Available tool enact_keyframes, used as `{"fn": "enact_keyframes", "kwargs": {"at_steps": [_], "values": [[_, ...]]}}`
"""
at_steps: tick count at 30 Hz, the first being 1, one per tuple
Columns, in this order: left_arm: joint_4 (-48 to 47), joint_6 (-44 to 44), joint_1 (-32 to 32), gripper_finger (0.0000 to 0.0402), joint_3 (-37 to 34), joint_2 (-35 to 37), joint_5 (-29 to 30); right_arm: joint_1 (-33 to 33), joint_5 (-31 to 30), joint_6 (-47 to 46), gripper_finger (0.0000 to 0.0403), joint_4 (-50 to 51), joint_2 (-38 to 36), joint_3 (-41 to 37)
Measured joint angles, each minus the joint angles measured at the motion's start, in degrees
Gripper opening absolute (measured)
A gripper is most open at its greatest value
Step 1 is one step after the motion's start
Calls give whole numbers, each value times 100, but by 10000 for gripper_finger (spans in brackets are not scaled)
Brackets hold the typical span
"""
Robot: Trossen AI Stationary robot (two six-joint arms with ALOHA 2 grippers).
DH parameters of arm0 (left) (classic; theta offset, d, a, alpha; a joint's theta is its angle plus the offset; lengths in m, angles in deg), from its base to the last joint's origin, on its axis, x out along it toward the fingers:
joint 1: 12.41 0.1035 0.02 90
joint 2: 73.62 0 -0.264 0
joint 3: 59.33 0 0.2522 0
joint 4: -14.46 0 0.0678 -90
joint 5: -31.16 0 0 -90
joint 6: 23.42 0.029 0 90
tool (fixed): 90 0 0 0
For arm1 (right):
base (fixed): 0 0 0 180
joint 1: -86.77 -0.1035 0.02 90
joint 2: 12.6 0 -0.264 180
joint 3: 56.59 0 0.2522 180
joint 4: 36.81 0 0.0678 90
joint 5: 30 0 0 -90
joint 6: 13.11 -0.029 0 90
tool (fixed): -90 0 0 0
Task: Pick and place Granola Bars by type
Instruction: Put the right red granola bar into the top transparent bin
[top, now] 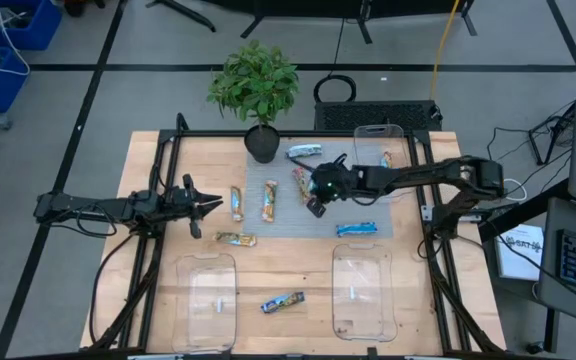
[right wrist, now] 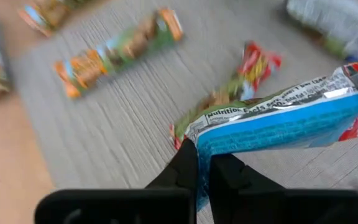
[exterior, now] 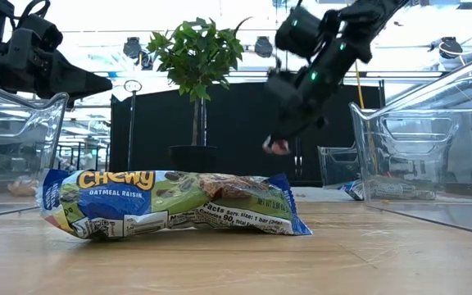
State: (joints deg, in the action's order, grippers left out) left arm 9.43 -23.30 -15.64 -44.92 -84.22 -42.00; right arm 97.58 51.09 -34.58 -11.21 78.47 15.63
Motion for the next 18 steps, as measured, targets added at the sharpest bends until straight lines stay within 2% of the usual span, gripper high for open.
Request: {"fn": "enact_keyframes", "kwargs": {"at_steps": [13,18], "values": [[-12,-9,-2,63,0,1,-5,11,-56,153,4,1012,-1636,0],[-29,-28,0,63,0,-1,-10,13,-325,247,4,1215,-2086,0]]}}
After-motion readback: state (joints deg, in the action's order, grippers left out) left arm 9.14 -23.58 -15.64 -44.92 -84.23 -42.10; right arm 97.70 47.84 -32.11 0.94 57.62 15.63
